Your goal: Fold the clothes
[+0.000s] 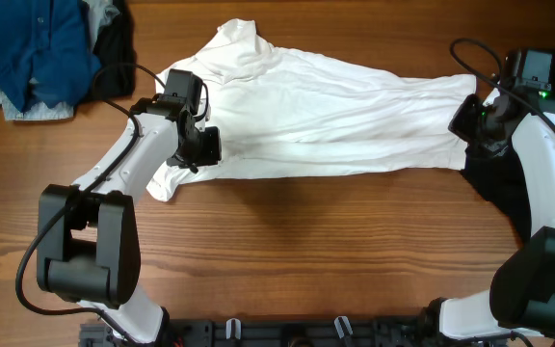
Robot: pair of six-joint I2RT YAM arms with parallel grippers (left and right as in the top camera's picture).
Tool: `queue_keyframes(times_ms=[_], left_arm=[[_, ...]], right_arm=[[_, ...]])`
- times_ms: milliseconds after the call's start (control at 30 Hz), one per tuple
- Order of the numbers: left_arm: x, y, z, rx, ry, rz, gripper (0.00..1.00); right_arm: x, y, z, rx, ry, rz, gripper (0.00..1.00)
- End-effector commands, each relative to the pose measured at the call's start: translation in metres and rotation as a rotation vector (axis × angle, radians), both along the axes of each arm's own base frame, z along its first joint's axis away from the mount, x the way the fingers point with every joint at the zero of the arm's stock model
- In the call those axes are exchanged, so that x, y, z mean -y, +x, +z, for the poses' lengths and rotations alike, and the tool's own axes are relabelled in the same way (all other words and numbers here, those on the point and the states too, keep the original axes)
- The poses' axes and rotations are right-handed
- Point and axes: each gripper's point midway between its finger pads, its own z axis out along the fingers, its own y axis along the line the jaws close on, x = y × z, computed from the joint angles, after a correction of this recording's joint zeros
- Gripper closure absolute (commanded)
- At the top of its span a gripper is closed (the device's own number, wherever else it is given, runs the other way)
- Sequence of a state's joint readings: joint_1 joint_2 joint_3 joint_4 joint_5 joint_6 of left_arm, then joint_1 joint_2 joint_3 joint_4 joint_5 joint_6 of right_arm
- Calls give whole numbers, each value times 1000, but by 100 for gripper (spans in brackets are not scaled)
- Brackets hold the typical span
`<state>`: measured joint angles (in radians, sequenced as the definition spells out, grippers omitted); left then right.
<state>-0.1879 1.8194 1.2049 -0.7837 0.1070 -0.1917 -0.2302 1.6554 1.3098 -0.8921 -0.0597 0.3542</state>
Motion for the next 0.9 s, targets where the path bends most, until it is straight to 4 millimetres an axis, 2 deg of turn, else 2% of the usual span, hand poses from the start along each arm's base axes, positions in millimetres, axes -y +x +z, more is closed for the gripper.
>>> queue_keyframes(times_ms=[0, 100, 233, 467, 600, 700, 867], left_arm=[[0, -12, -13, -45, -5, 5, 63], [-1, -16, -18, -52, -3, 5, 64], [0, -9, -18, -27, -9, 14, 71], [1, -1, -16, 5, -17, 24, 95], [1, 3, -14, 17, -20, 27, 96], [-1, 9, -2, 26, -22, 39, 96], [-1, 31, 45, 120, -42, 54, 96]], right_arm=[[0, 2, -1, 0, 9, 7, 96], [0, 2, -1, 0, 9, 7, 96], [0, 2, -1, 0, 9, 7, 96], [0, 2, -2, 0, 7, 11, 95], [0, 2, -1, 0, 8, 11, 95], [0, 2, -2, 0, 8, 11, 95], [-1, 3, -1, 2, 11, 13, 96]])
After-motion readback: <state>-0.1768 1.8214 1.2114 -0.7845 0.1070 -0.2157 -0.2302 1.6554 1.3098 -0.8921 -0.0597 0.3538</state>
